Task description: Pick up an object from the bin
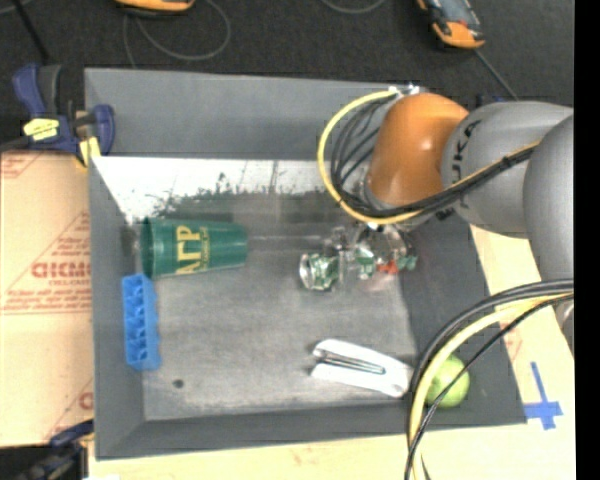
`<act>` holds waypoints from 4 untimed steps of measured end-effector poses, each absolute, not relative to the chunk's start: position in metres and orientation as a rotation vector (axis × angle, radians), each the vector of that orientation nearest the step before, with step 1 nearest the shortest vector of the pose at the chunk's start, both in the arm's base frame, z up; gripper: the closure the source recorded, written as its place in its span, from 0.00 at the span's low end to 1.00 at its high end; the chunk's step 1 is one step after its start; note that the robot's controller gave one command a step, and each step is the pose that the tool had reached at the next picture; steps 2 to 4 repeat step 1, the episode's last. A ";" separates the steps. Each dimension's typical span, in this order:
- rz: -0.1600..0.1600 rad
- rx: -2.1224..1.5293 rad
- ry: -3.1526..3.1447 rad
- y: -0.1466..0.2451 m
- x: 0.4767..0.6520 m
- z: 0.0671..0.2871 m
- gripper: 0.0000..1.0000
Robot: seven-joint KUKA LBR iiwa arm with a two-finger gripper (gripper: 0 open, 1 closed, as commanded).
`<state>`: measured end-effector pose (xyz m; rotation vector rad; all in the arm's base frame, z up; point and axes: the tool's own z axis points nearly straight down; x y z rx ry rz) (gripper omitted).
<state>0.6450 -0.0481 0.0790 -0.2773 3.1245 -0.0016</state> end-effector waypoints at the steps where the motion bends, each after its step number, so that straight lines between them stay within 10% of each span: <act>1: -0.004 -0.296 3.119 -0.059 0.656 0.270 1.00; 4: -0.004 -0.296 3.119 -0.059 0.656 0.270 1.00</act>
Offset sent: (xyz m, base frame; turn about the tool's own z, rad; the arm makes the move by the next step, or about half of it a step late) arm 0.0000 0.0000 0.0000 0.0000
